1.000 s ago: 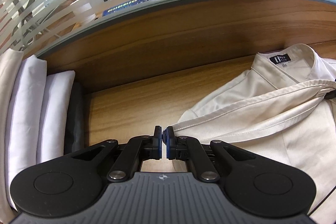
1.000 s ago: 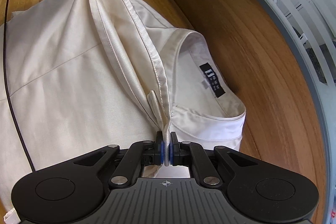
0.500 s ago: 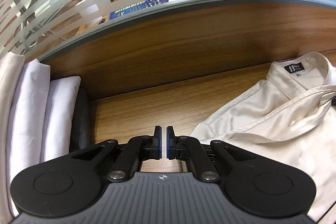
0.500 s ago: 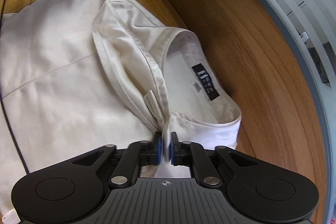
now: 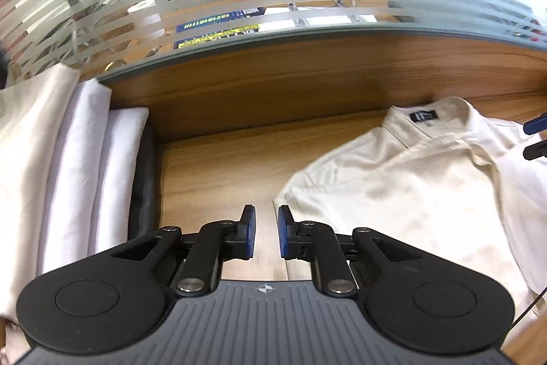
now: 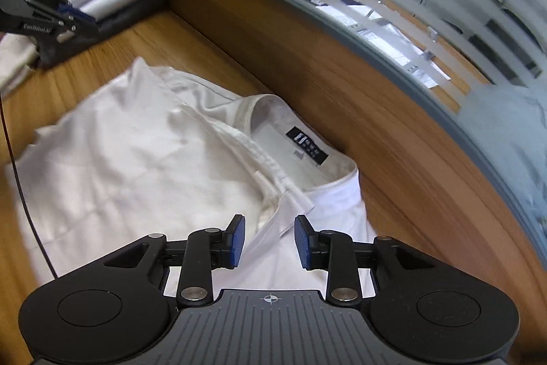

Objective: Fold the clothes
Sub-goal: 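Open both grippers and release the folded beige shirt hem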

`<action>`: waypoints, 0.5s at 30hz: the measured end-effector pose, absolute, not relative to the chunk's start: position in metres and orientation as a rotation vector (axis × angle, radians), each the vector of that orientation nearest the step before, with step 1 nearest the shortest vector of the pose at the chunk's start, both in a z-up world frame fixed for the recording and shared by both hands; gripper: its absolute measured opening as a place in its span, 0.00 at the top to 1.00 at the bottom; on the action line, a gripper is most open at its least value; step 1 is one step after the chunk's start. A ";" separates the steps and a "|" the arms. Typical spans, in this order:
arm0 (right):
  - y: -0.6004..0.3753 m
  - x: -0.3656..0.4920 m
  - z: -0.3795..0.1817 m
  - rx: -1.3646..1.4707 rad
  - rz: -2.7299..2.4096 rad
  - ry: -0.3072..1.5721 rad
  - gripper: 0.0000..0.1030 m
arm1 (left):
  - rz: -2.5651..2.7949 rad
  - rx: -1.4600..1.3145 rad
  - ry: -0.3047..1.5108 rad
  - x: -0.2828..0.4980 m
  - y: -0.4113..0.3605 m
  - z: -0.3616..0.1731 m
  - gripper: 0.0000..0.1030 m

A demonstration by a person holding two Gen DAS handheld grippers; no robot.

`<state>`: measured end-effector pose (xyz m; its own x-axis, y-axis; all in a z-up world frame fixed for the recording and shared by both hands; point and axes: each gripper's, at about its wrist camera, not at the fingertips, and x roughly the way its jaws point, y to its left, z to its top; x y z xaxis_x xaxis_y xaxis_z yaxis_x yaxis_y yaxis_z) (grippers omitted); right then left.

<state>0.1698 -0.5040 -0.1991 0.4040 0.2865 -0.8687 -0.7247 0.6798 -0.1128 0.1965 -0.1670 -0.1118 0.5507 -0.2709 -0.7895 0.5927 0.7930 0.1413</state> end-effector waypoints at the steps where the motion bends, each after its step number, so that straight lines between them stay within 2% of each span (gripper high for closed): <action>1: -0.507 0.161 -0.196 -0.524 0.682 0.955 0.67 | -0.535 0.419 0.844 0.191 -0.163 -0.108 0.85; 8: -0.522 0.091 -0.188 -0.534 0.712 0.971 0.67 | -0.585 0.415 0.831 0.147 -0.141 -0.092 0.82; 15: -0.526 0.020 -0.209 -0.564 0.750 0.985 0.67 | -0.596 0.422 0.862 0.107 -0.135 -0.107 0.78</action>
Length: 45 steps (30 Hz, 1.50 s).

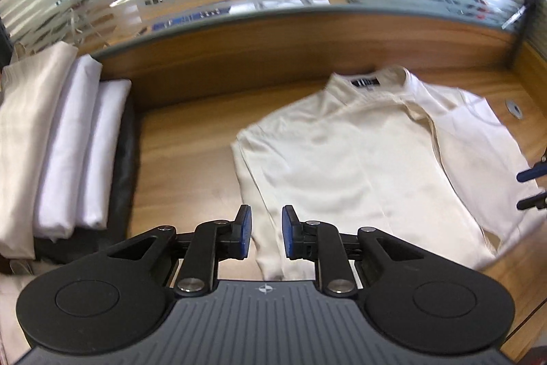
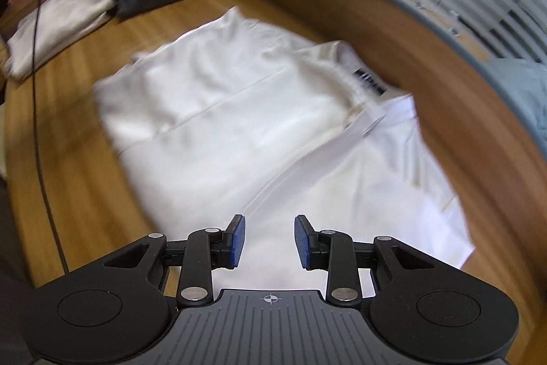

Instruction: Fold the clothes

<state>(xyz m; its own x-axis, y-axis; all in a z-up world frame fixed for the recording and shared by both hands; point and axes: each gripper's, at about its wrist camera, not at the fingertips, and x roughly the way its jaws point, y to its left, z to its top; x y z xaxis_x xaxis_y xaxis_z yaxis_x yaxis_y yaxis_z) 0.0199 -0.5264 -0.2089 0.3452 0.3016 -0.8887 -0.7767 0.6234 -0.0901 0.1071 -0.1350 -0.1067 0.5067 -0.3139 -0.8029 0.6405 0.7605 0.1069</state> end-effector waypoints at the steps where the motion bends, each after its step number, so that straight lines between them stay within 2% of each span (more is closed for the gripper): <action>1: -0.526 0.012 -0.213 -0.572 0.761 0.984 0.67 | -0.593 0.426 0.866 0.102 -0.135 -0.110 0.77; 7: -0.518 -0.026 -0.245 -0.697 0.841 0.950 0.65 | -0.530 0.414 0.910 0.076 -0.131 -0.121 0.75; 11: -0.515 -0.032 -0.261 -0.808 0.884 0.902 0.68 | -0.469 0.398 0.925 0.061 -0.131 -0.121 0.74; 12: -0.514 -0.033 -0.265 -0.835 0.895 0.890 0.79 | -0.454 0.394 0.929 0.057 -0.131 -0.121 0.74; 14: -0.516 -0.031 -0.268 -0.858 0.898 0.877 0.95 | -0.422 0.391 0.928 0.051 -0.131 -0.121 0.74; 16: -0.522 -0.024 -0.263 -0.820 0.885 0.866 0.97 | -0.391 0.382 0.926 0.046 -0.131 -0.120 0.74; 28: -0.609 0.076 -0.214 -0.486 0.595 0.829 0.97 | -0.281 0.263 0.923 0.049 -0.139 -0.124 0.74; 43: -0.693 0.170 -0.268 -0.263 0.267 0.986 0.95 | -0.281 0.243 0.953 0.100 -0.173 -0.141 0.74; 44: -0.697 0.172 -0.270 -0.261 0.235 0.985 0.92 | -0.282 0.248 0.954 0.104 -0.176 -0.143 0.74; 45: -0.700 0.173 -0.272 -0.261 0.203 0.982 0.82 | -0.282 0.252 0.953 0.108 -0.179 -0.144 0.74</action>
<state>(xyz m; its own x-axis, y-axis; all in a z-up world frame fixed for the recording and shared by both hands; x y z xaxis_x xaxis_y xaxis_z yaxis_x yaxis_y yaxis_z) 0.1730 -0.6995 -0.2722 0.5406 0.0514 -0.8397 -0.2858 0.9500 -0.1258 0.1079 -0.1791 -0.1445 0.5474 -0.1257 -0.8274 0.3453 0.9345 0.0865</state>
